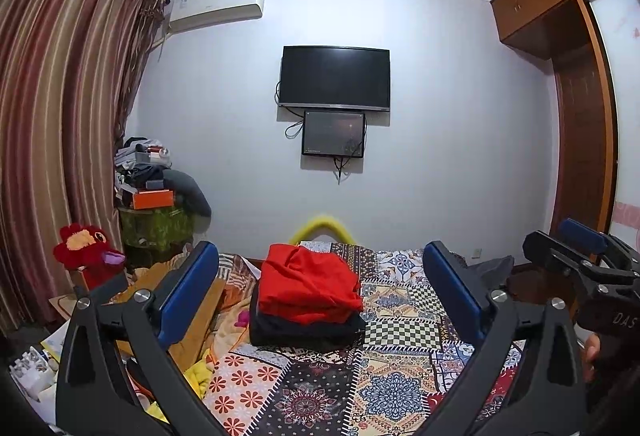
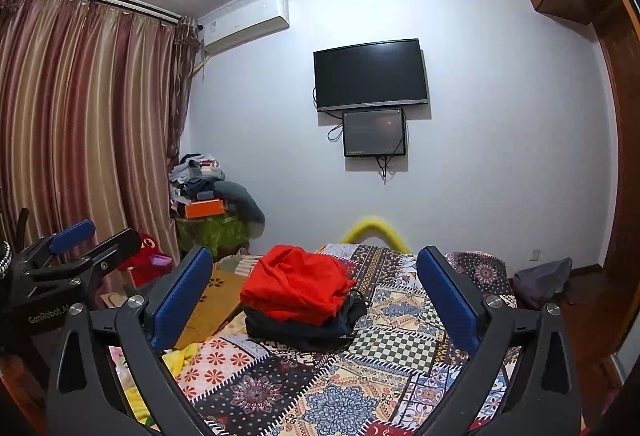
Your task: Fold large clothes
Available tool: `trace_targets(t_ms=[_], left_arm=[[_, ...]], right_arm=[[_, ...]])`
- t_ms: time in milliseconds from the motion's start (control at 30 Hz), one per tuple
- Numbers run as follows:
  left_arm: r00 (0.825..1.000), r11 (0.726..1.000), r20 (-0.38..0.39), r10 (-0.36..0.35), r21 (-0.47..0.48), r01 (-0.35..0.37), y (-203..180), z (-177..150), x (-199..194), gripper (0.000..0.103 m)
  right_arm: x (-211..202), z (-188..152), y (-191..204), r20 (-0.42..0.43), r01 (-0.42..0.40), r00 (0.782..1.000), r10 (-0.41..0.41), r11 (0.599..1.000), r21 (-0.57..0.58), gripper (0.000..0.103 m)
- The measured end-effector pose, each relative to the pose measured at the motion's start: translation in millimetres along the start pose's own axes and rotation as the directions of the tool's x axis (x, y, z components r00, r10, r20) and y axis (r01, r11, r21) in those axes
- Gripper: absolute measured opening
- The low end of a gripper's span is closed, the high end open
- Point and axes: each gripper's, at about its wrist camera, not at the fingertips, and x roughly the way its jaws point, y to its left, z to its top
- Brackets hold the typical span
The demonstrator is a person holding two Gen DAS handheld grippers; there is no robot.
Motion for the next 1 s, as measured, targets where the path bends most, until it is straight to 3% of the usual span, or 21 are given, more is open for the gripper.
trace_targets(t_ms=[1000], left_arm=[[0.997,0.999,-0.06,-0.041,-0.01,0.041,-1.8,-8.6,16.5,0.103]], right_arm=[[0.8,1.1,-2.3,-0.022,0.009,1.0,-0.009,1.0,0.001,0.102]])
